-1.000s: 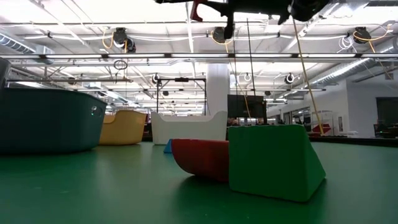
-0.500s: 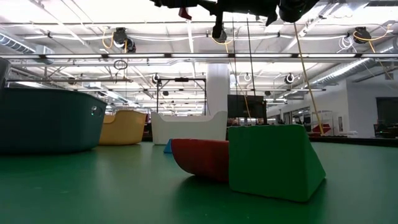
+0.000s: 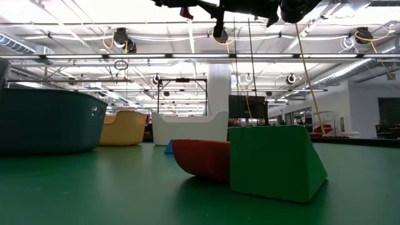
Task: Sort & place blocks by color
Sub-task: Put the top red block into the grey bin
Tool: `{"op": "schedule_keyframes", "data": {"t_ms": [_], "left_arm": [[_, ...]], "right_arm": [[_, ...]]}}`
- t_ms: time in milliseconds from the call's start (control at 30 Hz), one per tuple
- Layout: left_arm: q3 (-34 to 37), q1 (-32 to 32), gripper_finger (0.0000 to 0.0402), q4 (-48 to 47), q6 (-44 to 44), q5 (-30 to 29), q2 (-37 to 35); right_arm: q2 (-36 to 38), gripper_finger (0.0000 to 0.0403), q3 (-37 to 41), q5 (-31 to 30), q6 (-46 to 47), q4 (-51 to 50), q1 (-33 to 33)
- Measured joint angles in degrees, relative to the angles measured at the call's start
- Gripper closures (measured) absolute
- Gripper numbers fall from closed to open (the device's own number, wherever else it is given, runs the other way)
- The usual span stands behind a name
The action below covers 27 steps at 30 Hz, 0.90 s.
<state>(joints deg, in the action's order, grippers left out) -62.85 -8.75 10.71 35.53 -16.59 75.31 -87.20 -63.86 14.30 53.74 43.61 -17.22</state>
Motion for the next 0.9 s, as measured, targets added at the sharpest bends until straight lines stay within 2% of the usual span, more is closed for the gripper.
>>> {"op": "schedule_keyframes", "data": {"t_ms": [200,333,467,633,767,900], "left_arm": [[0.0,0.65,0.027,-0.48,-0.11,-0.27,-0.24],[-0.02,1.92,0.0269,-2.28,-0.09,-4.51,-0.79],[-0.04,3.3,0.0269,-5.38,-1.19,-8.46,-1.77],[-0.02,4.67,0.0269,-11.78,-7.36,-13.31,-2.71],[-0.04,5.27,0.0269,-17.61,-15.73,-15.25,-3.48],[-0.02,5.26,0.0269,-24.63,-27.17,-15.2,-3.32]], "right_arm": [[0.04,0.0162,-0.02,14.95,5.97,-2.71,-4.86],[0.02,0.0116,0.0,22.33,8.91,-8.0,-8.14],[-0.01,0.0108,0.06,23.46,6.02,-14.55,-10.77],[0.0,0.0118,0.07,23.48,0.4,-21.76,-14.36],[0.0,0.0121,0.07,23.5,-4.67,-28.15,-17.93],[0.0,0.0121,0.07,21.64,-10.63,-39.33,-22.38]]}}
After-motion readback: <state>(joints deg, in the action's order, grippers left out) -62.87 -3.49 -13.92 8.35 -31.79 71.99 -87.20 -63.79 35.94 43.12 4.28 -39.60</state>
